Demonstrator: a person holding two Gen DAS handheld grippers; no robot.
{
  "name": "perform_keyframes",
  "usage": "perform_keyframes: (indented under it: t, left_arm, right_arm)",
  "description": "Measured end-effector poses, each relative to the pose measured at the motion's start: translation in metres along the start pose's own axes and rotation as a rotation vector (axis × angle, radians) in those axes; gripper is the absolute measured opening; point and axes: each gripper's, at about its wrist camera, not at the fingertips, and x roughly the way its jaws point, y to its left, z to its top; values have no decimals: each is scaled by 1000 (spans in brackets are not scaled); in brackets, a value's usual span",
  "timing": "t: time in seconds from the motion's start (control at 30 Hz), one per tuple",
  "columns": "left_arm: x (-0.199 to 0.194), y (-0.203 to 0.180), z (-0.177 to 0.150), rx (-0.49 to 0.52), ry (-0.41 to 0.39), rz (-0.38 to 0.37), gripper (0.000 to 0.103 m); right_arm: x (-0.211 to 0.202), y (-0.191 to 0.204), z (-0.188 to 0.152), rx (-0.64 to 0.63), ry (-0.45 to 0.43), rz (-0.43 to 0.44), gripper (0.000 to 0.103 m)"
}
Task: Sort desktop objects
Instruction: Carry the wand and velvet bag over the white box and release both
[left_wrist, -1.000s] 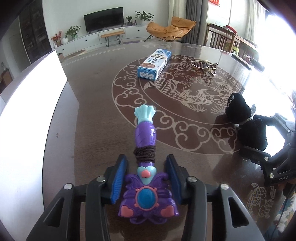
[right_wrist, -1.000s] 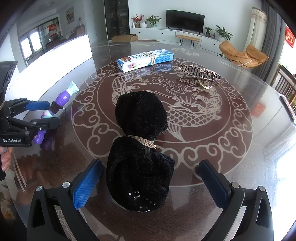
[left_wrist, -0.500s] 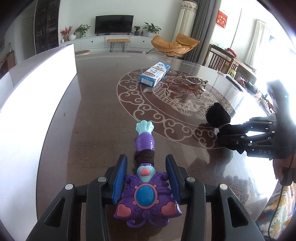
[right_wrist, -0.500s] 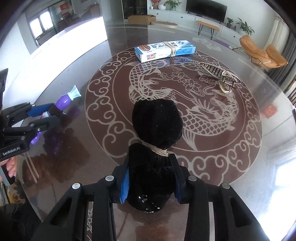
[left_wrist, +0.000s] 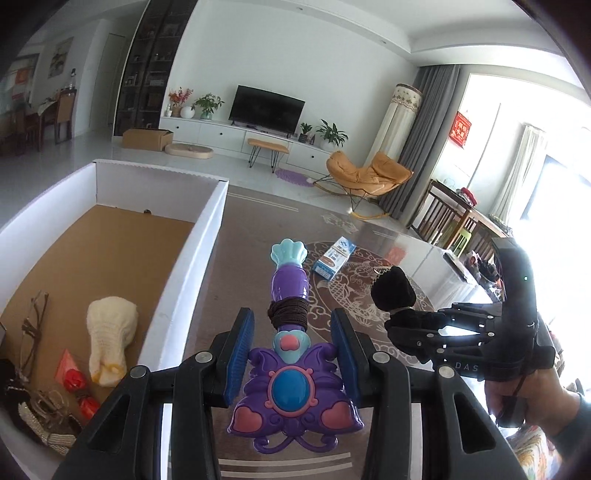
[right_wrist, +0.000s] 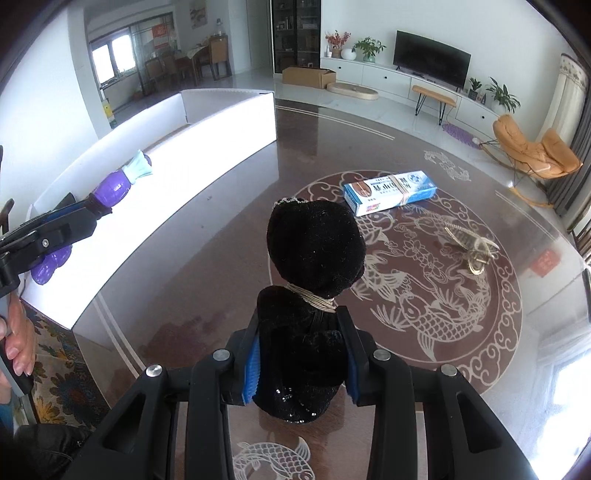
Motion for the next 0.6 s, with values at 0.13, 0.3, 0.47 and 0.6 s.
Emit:
perform_keyframes:
  t: [0.13, 0.3, 0.47, 0.6]
  left_arm:
    - [-29, 51, 21, -45, -39, 101, 43]
    - [-42, 122, 26, -97, -5, 273, 43]
    - [-34, 182, 10, -181, 101, 391, 43]
    - [-28, 210, -9, -257, 173, 503, 47]
  right_arm:
    - [-4, 56, 41, -40, -68, 117, 37]
    - [-1, 146, 85, -120, -131, 282, 37]
    - [32, 221, 103, -205, -106, 360, 37]
    - [75, 254, 101, -225, -3, 381, 51]
